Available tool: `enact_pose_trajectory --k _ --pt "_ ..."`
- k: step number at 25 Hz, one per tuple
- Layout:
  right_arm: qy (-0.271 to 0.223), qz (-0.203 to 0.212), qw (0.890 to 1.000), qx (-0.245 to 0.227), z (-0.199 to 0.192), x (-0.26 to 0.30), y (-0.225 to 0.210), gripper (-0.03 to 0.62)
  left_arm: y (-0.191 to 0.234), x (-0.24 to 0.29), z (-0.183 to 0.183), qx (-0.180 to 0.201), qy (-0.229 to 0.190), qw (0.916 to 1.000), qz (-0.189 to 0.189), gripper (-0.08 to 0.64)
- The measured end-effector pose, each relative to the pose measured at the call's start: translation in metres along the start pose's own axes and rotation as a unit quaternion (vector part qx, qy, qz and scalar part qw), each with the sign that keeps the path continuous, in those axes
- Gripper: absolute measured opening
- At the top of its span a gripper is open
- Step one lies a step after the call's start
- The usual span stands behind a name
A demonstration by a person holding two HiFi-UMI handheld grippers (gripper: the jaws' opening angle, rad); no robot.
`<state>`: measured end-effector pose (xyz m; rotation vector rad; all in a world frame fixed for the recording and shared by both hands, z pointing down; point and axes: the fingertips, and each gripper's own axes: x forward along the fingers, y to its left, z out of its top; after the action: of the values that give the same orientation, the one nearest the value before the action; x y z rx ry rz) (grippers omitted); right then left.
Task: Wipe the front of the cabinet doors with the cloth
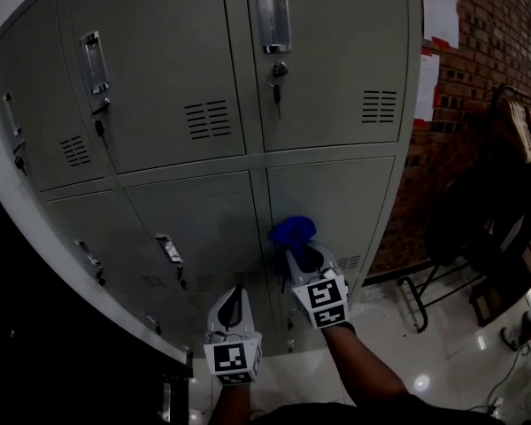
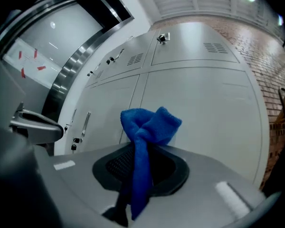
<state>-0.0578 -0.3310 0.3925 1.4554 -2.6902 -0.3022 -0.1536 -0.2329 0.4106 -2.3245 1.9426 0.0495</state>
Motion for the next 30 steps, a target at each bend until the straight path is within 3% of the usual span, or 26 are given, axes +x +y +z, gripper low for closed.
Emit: enact_pose_trajectory --k 10,18,30 --pt "0.017 -0.006 1.0 0.015 -0.007 0.007 -0.005 0.069 0.018 -0.007 -0.002 0.002 0.005 0.9999 0.013 0.017" --pt "0.037 -0.062 0.997 0.023 -0.026 -0.021 -0.067 0.069 -0.007 0.002 -0.004 0.002 0.006 1.0 -0.005 0.017" --pt "0.062 -0.11 0.992 0.025 -0.042 -0.054 -0.139 0.069 -0.034 0.015 0.002 0.009 0.003 0.9997 -0.022 0.017"
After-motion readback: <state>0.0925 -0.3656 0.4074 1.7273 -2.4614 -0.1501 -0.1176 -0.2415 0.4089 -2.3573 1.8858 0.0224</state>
